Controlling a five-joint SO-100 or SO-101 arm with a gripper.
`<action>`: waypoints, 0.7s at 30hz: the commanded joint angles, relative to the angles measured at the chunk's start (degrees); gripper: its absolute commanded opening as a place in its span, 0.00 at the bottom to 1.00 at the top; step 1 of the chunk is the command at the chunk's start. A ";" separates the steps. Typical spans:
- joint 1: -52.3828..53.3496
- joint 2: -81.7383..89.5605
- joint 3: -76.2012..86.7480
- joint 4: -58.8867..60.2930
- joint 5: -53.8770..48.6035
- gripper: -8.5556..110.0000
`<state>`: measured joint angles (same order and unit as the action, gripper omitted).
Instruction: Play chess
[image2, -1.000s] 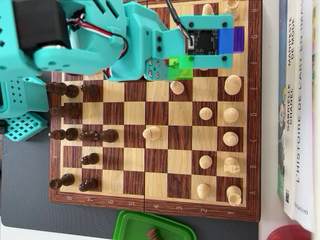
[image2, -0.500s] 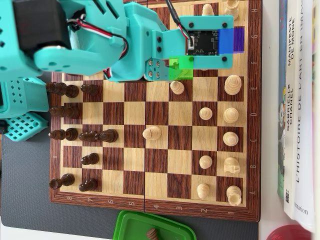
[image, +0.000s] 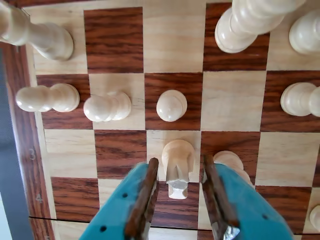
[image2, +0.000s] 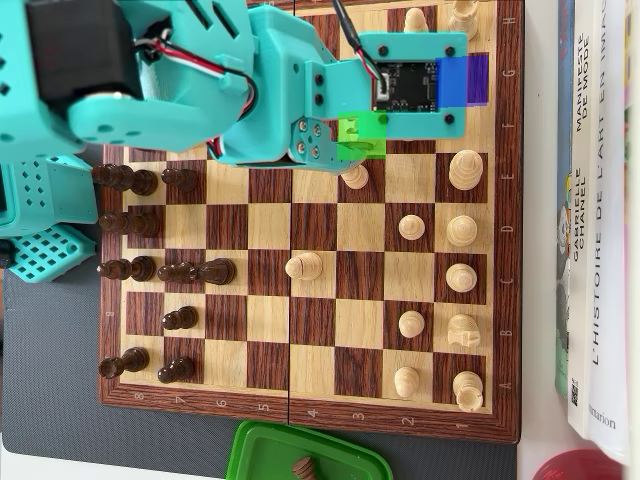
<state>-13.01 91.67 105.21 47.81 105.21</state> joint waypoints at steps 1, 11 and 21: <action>0.53 0.88 -3.96 -0.18 0.09 0.19; 0.62 6.24 -3.34 -0.09 0.18 0.19; 1.67 15.82 0.26 -0.18 0.26 0.19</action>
<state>-12.22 103.27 105.21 47.81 105.21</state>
